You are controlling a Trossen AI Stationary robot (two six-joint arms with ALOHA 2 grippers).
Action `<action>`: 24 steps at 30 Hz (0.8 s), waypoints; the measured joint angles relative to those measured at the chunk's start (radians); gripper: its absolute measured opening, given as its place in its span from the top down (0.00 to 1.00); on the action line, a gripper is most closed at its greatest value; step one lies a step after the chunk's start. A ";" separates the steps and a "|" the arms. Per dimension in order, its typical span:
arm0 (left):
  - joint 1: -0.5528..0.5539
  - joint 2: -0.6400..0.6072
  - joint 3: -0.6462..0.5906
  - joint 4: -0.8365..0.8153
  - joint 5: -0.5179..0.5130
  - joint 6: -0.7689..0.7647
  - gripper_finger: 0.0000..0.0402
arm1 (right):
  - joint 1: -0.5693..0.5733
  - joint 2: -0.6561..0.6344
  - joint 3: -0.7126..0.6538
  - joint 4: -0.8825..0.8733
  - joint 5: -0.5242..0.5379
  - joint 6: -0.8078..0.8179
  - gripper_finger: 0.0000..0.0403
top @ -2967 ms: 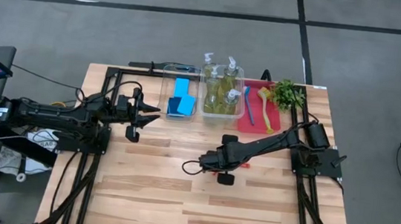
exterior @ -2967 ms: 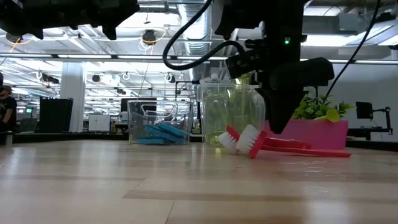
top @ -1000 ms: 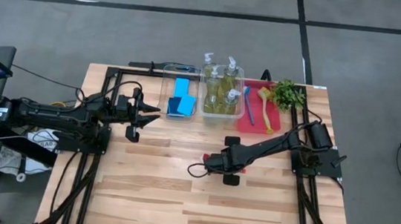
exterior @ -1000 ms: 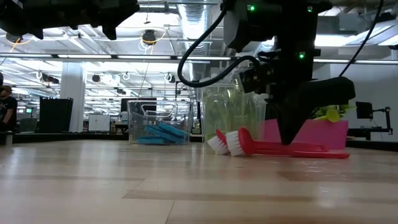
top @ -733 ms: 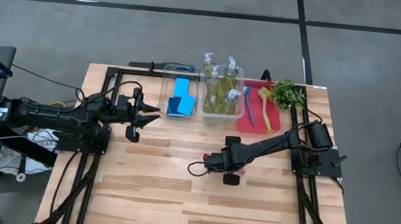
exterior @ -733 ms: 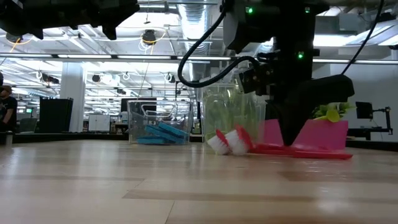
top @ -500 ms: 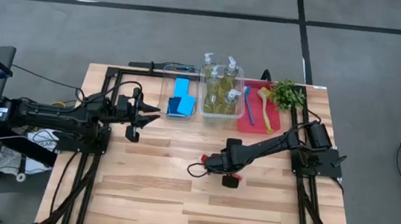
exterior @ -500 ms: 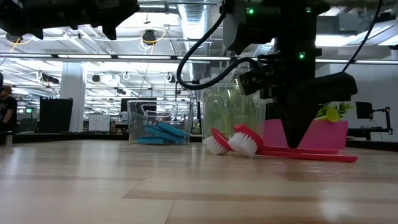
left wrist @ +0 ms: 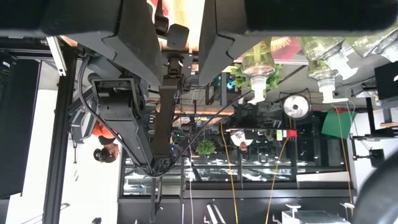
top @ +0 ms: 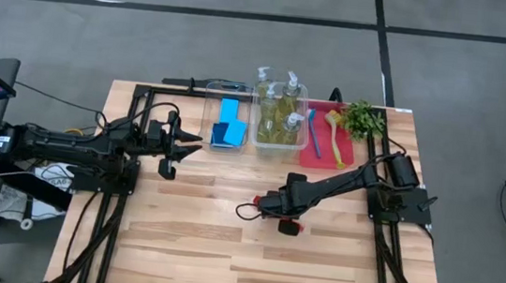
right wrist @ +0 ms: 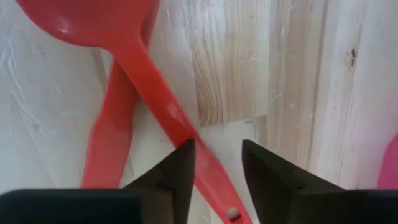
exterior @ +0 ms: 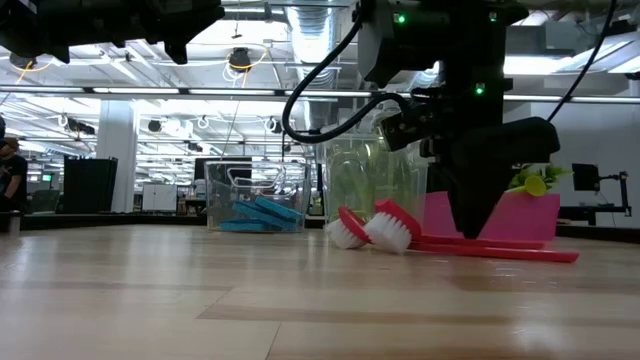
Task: Pick & Place Kitchen Sink Supplies
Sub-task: Put the red dish brush into the red bin
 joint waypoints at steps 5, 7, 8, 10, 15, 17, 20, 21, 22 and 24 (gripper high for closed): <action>0.000 0.000 0.000 0.000 0.000 0.000 0.74 | 0.006 0.000 0.000 -0.007 -0.003 0.006 0.59; 0.000 0.000 0.000 0.000 0.000 0.000 0.74 | 0.010 0.000 0.001 -0.028 -0.004 0.007 0.57; 0.000 0.000 0.000 0.000 0.000 0.000 0.74 | 0.013 0.000 0.001 -0.041 -0.006 0.008 0.56; 0.000 0.000 0.000 0.000 0.000 0.000 0.74 | 0.019 0.000 0.000 -0.062 -0.006 0.016 0.55; 0.000 0.000 0.000 0.000 0.000 0.000 0.74 | 0.028 0.000 0.000 -0.069 -0.007 0.019 0.54; 0.000 0.000 0.000 0.000 0.000 0.000 0.74 | 0.031 0.000 0.003 -0.090 -0.008 0.028 0.55; 0.000 0.000 0.000 0.000 0.000 0.000 0.74 | 0.034 0.003 0.020 -0.144 -0.011 0.042 0.57; 0.000 0.000 0.000 0.000 0.000 0.000 0.74 | 0.035 0.003 0.028 -0.150 -0.012 0.046 0.57; 0.000 0.000 0.000 0.000 0.000 0.000 0.74 | 0.036 0.004 0.036 -0.156 -0.012 0.050 0.58; 0.000 0.000 0.000 0.000 0.000 0.000 0.74 | 0.041 0.004 0.052 -0.163 -0.011 0.050 0.58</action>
